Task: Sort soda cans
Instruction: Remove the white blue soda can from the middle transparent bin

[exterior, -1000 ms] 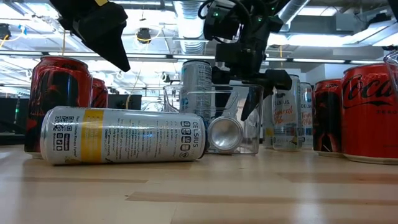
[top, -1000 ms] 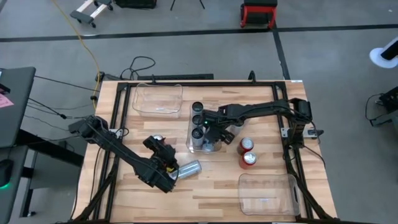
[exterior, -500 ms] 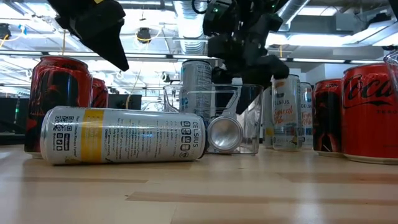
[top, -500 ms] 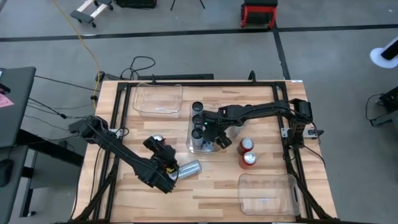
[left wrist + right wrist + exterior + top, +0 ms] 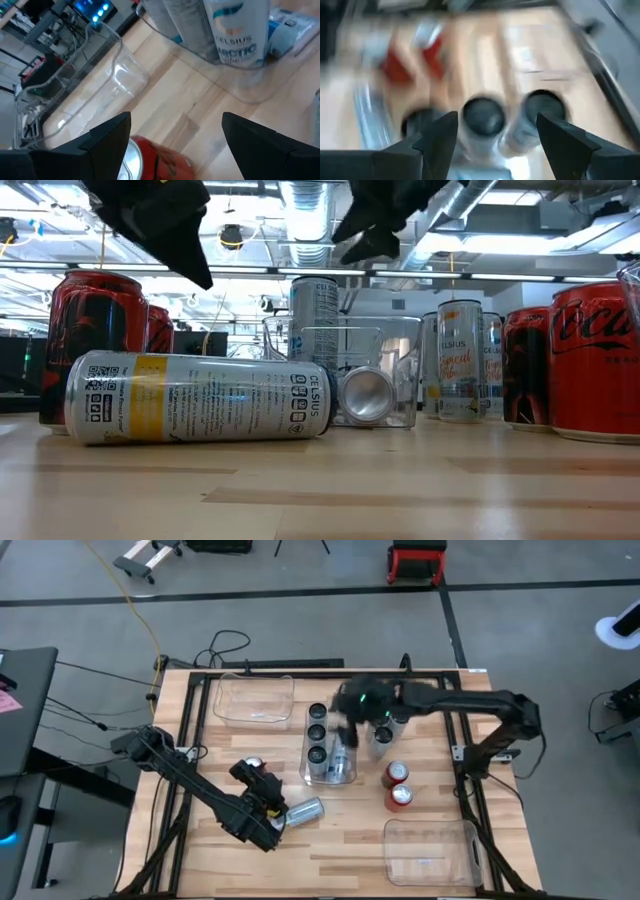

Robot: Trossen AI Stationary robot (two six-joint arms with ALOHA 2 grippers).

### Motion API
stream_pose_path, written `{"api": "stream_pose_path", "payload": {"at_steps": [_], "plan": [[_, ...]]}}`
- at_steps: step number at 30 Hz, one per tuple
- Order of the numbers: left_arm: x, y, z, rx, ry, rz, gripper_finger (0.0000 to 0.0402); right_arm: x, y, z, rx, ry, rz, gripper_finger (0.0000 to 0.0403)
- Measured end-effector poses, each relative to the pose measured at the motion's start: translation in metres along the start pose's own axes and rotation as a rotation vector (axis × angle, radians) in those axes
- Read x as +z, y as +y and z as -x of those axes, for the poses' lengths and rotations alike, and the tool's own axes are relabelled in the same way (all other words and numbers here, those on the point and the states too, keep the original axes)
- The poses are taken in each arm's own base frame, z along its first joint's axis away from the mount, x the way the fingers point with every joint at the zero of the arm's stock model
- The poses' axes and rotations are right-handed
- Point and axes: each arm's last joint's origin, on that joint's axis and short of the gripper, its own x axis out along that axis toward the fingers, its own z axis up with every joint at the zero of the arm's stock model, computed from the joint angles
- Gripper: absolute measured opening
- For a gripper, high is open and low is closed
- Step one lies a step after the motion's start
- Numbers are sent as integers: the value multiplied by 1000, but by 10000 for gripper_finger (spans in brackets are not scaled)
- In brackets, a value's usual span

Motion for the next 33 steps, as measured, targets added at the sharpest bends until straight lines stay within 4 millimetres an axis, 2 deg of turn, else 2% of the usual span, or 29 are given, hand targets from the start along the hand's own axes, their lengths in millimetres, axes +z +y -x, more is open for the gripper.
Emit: {"api": "stream_pose_path", "payload": {"at_steps": [2, 7, 9, 15, 20, 24, 28, 33], "plan": [[2, 1, -1, 11, -28, -7, 306, 2, -16, 3, 26, -6, -132, 291], [1, 1, -8, 29, -34, -38, 306, 2, -38, -1, 61, -18, -75, 291], [1, 2, -10, 35, -31, -34, 306, 5, -42, -10, 51, -48, -68, 291], [0, -1, -8, 15, -34, -8, 306, 2, -47, -46, 39, -69, -65, 291], [-2, -2, -4, 0, -30, -7, 306, -10, -50, -68, 26, 0, -23, 300], [-2, -2, -4, 1, -30, -11, 306, -11, -46, -71, 23, 2, 28, 340], [-2, -2, -5, 4, -29, -15, 306, -13, -42, -73, -55, 14, 62, 390], [-2, -2, -5, 5, -29, -16, 306, -14, -45, -77, -123, 17, 47, 386]]}}
